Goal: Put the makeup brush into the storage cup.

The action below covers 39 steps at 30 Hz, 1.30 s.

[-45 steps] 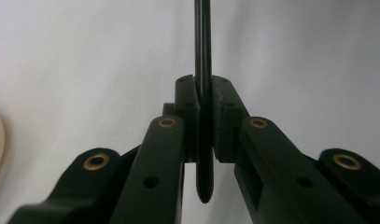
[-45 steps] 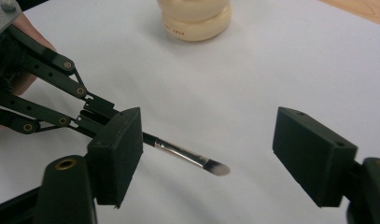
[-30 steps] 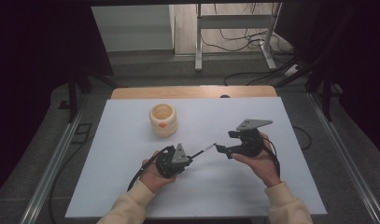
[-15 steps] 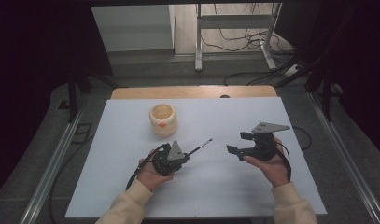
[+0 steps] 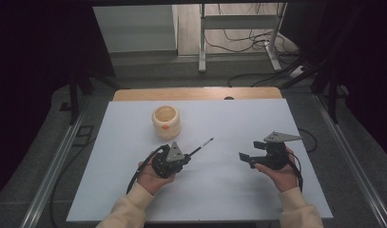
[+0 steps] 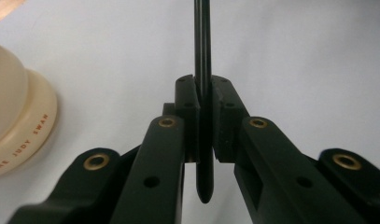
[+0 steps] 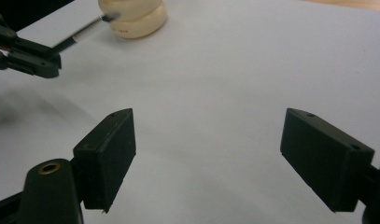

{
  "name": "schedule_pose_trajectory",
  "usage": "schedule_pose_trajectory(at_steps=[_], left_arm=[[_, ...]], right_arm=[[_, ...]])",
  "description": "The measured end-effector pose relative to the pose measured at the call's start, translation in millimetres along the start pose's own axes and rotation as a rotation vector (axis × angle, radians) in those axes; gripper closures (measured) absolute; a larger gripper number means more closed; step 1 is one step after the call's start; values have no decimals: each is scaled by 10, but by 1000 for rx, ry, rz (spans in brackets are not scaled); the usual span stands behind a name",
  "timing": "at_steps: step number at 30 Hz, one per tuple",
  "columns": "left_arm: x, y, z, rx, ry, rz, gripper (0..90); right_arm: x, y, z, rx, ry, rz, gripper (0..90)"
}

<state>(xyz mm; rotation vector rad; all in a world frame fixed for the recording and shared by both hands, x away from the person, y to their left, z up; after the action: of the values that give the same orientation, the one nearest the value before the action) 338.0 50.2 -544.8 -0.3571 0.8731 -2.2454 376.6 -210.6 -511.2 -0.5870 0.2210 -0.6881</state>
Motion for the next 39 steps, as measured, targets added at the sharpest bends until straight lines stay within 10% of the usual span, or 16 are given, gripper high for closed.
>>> schedule_pose_trajectory(at_steps=[39], left_arm=[[-19, -96, 86, 90, -52, 5, 828]], right_arm=[[-121, 97, -19, 35, 46, 48, 190]])
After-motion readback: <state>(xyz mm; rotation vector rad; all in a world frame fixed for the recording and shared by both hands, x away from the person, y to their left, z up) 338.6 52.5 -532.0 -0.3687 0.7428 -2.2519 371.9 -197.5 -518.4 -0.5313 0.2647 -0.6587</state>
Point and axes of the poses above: each handheld gripper's, and its own axes: y roughly forward along the jaws, z roughly out of its top, x roughly to its right, the point moved 8 cm from there along y, roughly forward along the jaws, and after that the axes turned 10 degrees about -y, right-handed, at the moved point
